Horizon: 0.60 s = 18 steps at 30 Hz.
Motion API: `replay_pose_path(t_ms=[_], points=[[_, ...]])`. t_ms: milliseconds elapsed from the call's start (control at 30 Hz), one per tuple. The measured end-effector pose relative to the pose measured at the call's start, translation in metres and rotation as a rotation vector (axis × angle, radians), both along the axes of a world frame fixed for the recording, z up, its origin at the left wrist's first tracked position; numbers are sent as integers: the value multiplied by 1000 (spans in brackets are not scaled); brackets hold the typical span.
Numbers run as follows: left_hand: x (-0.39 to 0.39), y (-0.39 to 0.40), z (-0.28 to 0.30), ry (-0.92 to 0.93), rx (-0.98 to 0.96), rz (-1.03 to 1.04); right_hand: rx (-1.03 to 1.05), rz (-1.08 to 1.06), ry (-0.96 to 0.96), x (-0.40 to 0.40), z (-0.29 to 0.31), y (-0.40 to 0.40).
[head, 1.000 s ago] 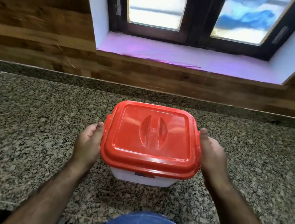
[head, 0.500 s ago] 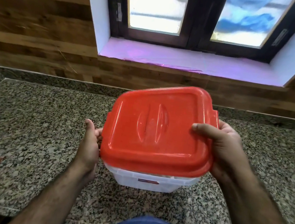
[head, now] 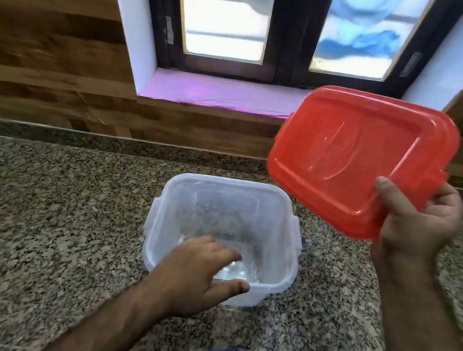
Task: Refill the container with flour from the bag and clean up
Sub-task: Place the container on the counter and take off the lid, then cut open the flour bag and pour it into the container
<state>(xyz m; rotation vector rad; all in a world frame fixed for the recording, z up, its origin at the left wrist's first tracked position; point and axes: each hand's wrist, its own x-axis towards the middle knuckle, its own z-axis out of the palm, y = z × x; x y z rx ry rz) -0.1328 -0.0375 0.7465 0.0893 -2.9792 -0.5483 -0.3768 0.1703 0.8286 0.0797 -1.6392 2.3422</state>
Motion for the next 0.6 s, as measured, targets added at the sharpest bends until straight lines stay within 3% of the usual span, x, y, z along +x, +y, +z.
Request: replay_pose_path(t_ms=[100, 233, 300, 467, 600], points=[[-14, 8, -5, -216, -99, -66, 299, -83, 232, 0, -23, 9], [-19, 8, -8, -290, -46, -32, 907, 25, 475, -10, -86, 28], [-20, 6, -8, -308, -41, -37, 1103, 76, 545, -16, -121, 34], [-22, 5, -7, -334, -53, -44, 1316, 205, 787, -14, -186, 47], [-23, 6, -9, -319, -52, -33, 1346, 409, 734, -12, -227, 64]])
